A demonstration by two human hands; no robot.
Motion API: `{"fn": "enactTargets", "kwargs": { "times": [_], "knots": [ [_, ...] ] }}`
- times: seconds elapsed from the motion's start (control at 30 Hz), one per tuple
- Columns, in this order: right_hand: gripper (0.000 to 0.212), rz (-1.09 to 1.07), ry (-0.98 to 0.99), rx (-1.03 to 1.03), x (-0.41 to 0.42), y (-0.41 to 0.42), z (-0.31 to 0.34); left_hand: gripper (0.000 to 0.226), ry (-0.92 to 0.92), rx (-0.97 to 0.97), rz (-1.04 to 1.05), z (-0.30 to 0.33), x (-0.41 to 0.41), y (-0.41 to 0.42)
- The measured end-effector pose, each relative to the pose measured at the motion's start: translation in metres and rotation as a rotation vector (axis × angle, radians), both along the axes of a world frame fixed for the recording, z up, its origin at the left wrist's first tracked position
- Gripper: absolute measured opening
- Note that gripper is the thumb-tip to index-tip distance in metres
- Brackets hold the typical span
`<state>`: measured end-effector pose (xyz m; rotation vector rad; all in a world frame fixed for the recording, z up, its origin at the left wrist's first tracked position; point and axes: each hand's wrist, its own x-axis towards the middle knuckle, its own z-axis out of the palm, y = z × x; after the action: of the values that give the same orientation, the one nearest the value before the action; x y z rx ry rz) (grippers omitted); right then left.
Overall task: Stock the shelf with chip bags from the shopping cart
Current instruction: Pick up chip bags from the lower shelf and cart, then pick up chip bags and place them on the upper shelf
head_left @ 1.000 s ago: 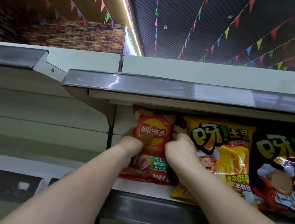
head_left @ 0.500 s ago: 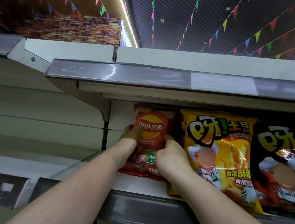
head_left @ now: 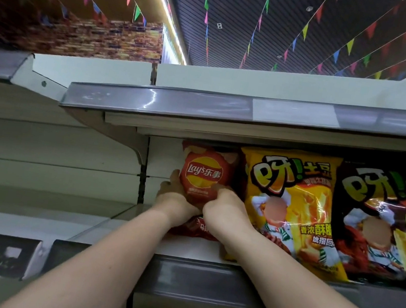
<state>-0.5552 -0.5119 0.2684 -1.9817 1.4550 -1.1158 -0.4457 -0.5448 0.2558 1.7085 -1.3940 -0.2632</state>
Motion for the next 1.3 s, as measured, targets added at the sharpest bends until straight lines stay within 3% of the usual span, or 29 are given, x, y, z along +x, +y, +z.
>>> {"fn": "enactTargets", "kwargs": {
  "times": [0.13, 0.23, 0.4, 0.73, 1.03, 1.3],
  "knots": [
    [0.048, 0.031, -0.001, -0.060, -0.001, 0.007, 0.000, 0.101, -0.051, 0.010, 0.024, 0.006, 0.007, 0.018],
    [0.051, 0.051, -0.014, -0.122, 0.001, 0.017, 0.000, 0.074, 0.007, -0.098, 0.011, 0.007, 0.016, 0.048],
    [0.052, 0.211, -0.040, -0.200, 0.023, 0.053, -0.007, 0.046, -0.068, -0.187, 0.104, -0.002, 0.040, 0.106],
    [0.047, 0.627, 0.090, -0.183, 0.097, 0.137, -0.064, 0.019, 0.159, -0.239, 0.316, -0.056, 0.118, 0.239],
    [0.051, 0.892, 0.161, 0.083, 0.160, 0.204, -0.171, 0.020, 0.346, 0.084, 0.539, -0.165, 0.161, 0.355],
    [0.049, 1.032, 0.420, 0.385, 0.182, 0.250, -0.299, 0.024, 0.567, 0.374, 0.706, -0.287, 0.167, 0.421]
  ]
}}
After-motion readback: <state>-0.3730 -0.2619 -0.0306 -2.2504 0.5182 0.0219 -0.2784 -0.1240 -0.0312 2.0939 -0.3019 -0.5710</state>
